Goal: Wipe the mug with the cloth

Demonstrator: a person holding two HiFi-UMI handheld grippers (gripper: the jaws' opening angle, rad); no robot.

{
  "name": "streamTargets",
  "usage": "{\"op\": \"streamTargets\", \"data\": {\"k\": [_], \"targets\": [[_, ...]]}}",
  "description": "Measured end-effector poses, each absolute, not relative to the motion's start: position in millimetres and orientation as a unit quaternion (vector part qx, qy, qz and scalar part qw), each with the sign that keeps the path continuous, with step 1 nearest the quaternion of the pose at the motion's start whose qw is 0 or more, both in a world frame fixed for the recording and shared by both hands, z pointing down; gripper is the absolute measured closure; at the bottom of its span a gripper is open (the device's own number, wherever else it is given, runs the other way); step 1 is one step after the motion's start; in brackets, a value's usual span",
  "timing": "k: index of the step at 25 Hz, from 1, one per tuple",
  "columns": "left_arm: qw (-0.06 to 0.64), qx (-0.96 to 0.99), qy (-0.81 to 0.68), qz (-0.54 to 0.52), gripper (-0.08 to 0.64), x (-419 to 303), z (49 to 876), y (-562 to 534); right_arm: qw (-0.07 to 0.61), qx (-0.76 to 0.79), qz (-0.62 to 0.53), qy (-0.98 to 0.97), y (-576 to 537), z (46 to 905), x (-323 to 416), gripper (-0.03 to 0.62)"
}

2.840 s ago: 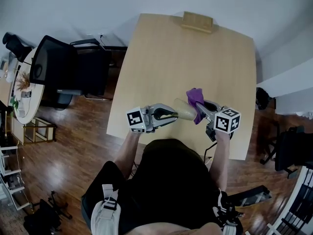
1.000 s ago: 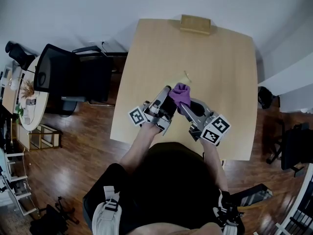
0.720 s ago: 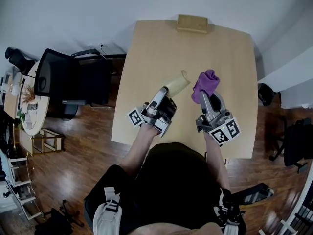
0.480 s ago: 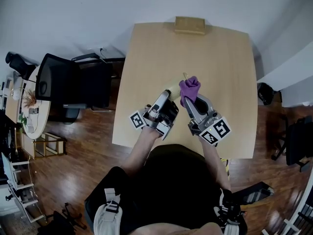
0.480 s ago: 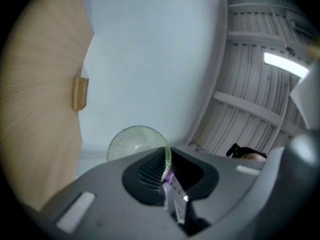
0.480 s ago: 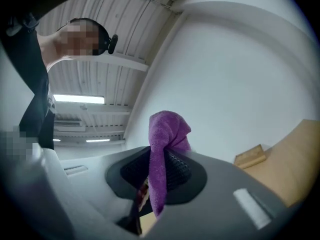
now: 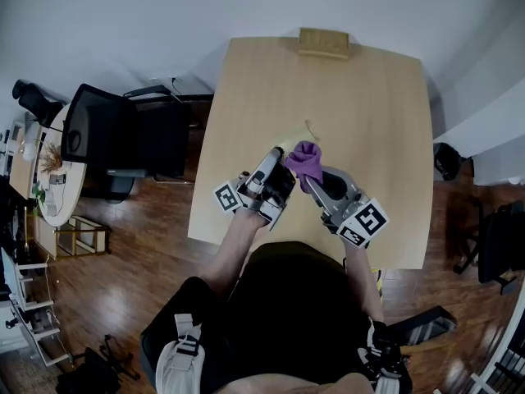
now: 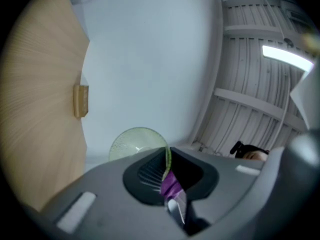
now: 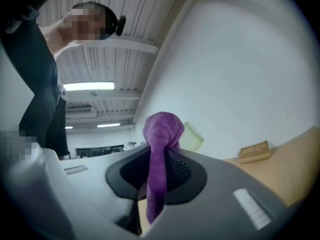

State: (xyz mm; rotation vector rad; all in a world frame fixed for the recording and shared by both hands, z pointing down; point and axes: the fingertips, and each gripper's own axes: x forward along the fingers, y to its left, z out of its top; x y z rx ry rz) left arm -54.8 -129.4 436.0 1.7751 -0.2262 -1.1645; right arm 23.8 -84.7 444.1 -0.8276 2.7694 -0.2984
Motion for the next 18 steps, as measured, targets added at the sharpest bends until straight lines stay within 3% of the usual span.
{"op": "streamTargets", "data": {"k": [3, 6, 14, 18], "targets": [[0.48, 0.731, -0.088, -0.477, 0.514, -54, 433, -129, 0.194, -0.357, -0.078, 0.91, -101, 406, 73, 0.531], [0.483, 0.736, -0.078, -0.468, 0.514, -48, 429, -128, 0.222, -0.384, -0.046, 0.895, -107, 380, 90, 0.531], [0.489, 0.76, -0.084, -0.42, 0.512, -30, 429, -127, 0.115, -0.274, -0.091, 0.95, -86, 435, 2, 0.531], [0.494, 0.757, -0.089, -0.418, 0.514, -32, 432, -127, 0.112, -0.24, -0.122, 0.957, -77, 450, -3, 0.531]]}}
